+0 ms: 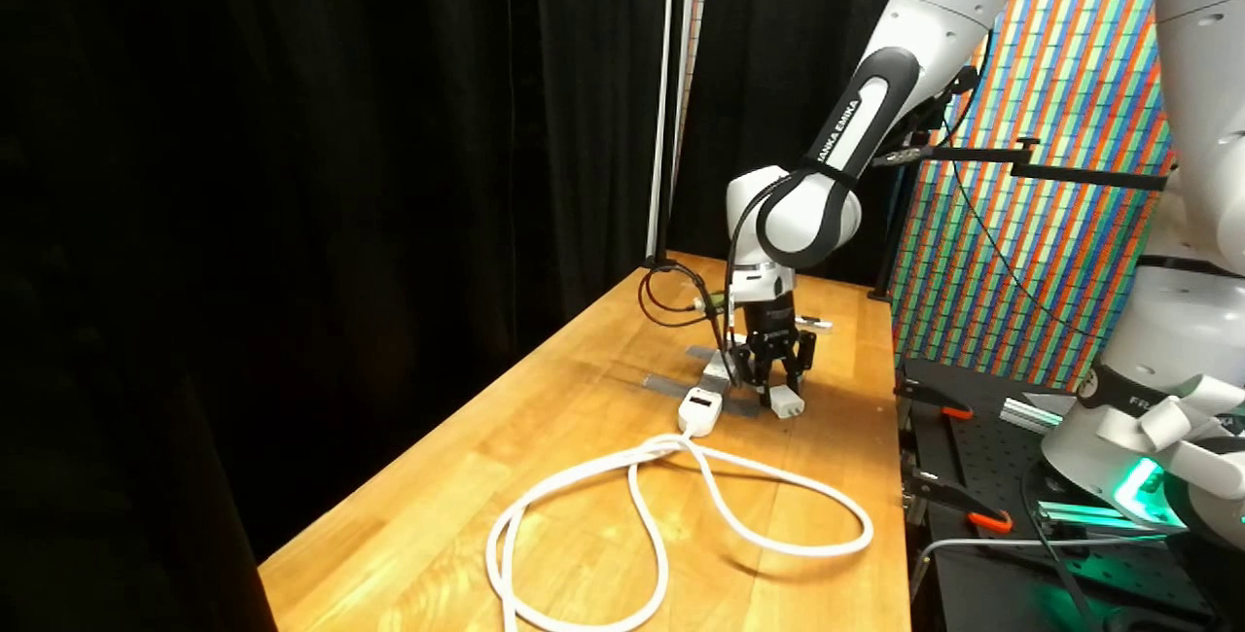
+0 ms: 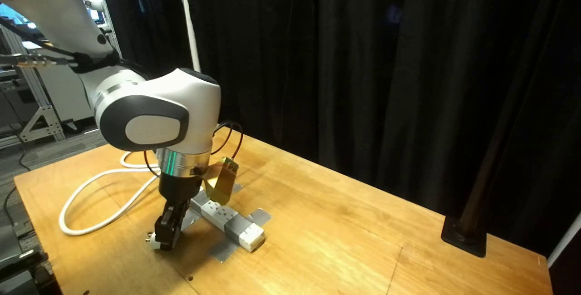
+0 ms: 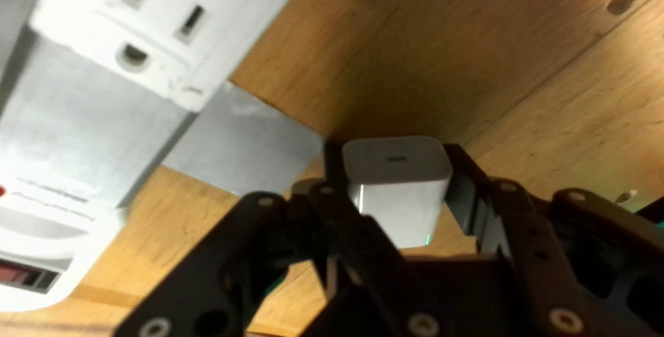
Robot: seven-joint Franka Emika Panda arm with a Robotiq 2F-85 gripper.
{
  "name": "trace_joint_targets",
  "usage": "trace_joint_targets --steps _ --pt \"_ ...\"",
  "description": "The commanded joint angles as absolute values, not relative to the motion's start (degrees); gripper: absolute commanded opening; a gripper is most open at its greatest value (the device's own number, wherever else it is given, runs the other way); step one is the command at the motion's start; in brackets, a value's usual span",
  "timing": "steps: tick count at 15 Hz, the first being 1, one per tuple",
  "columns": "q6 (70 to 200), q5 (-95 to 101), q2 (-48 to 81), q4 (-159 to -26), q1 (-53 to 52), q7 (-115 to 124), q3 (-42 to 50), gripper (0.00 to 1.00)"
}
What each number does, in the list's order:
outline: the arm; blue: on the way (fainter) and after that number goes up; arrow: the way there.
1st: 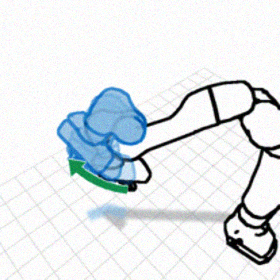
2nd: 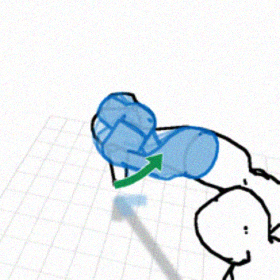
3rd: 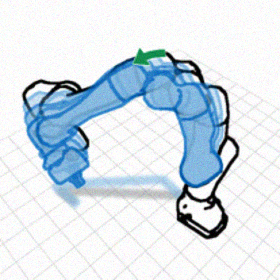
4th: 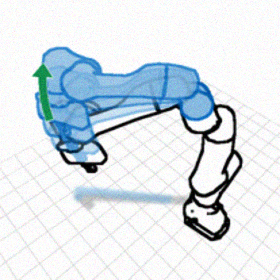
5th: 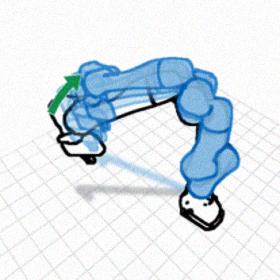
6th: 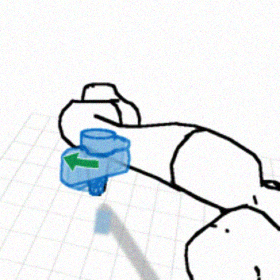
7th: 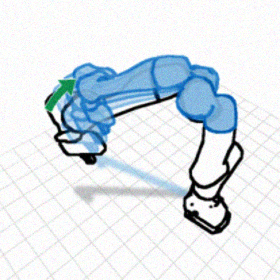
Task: Plug the charger head into the extension cable
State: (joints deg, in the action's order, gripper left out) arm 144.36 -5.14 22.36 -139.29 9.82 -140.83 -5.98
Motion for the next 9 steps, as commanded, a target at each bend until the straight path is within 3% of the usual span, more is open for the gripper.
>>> trace_joint_targets --steps 1,9 --pt "145.2 -0.4 21.5 -140.9 6.5 -131.7 -2.4 0.23" --pt "141.3 16.0 14.4 -143.4 -0.3 -96.6 4.0 0.23"
